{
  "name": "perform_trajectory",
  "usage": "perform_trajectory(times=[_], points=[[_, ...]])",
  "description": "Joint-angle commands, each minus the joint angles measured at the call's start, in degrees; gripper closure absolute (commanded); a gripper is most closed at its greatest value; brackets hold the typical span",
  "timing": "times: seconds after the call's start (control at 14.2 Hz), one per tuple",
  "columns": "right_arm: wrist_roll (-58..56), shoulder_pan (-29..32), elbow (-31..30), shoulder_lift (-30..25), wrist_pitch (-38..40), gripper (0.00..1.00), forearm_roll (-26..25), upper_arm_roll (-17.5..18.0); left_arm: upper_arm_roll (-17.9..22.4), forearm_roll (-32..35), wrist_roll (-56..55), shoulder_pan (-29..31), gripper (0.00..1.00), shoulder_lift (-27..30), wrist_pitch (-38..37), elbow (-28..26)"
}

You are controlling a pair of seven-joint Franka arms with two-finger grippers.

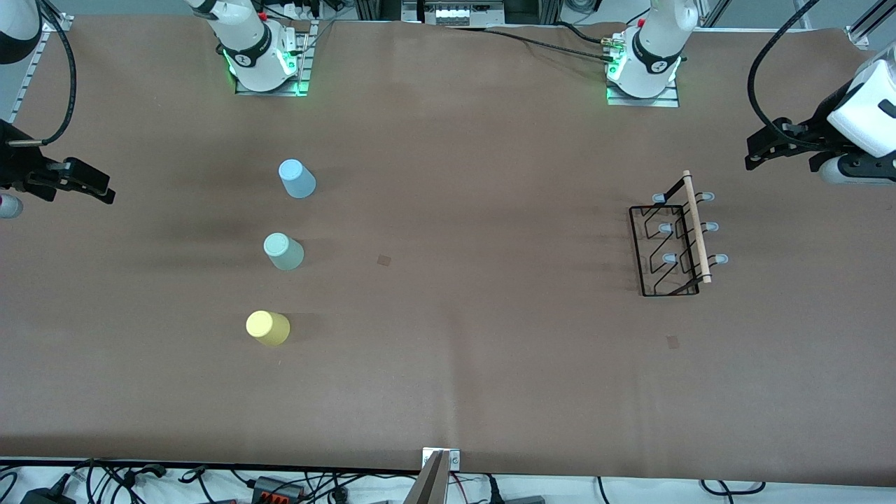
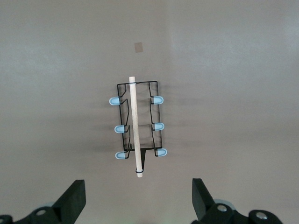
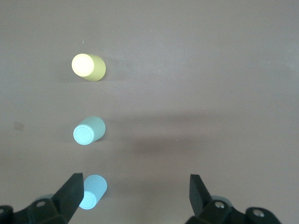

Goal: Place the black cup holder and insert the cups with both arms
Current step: 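Reach the left gripper to the rack dowel while the right gripper nears the cups, then grasp the rack dowel with the left gripper while the right gripper lowers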

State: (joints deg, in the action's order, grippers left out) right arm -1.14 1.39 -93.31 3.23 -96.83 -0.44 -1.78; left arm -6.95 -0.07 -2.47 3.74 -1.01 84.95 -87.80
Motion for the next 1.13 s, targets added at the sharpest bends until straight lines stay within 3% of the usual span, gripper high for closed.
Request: perform_trajectory(times=[0.0, 0.21, 0.56, 0.71, 0.92, 1.06], points=[[-1.0, 0.1, -1.4, -1.6, 0.0, 0.0, 0.2, 0.2, 0.1, 0.8, 1.9, 0.4, 0.0, 0.0, 0.1, -0.4], [-1.0, 0.1, -1.4, -1.4, -0.1, 0.0, 0.2, 0.2, 0.1, 0.8, 1.9, 1.8, 0.0, -3.5, 3.7, -1.2], [-0.6, -0.3, -1.2, 1.9, -0.3, 0.0, 0.3, 0.4, -0.6, 0.8, 1.8, 2.9, 0.0, -3.3, 16.3, -13.3], [-0.4, -0.5, -1.1, 3.7, -0.5, 0.0, 0.6, 0.4, -0.7, 0.8, 1.8, 3.0, 0.0, -1.8, 21.2, -20.0], [-0.4, -2.0, -1.1, 6.9, -0.5, 0.0, 1.0, 0.4, -0.7, 0.8, 1.5, 3.1, 0.0, 3.8, 36.3, -36.3], [0.0, -4.7, -1.0, 9.2, -0.7, 0.0, 0.8, 0.3, -0.7, 0.7, 1.1, 3.1, 0.01, 5.3, 39.6, -41.4]])
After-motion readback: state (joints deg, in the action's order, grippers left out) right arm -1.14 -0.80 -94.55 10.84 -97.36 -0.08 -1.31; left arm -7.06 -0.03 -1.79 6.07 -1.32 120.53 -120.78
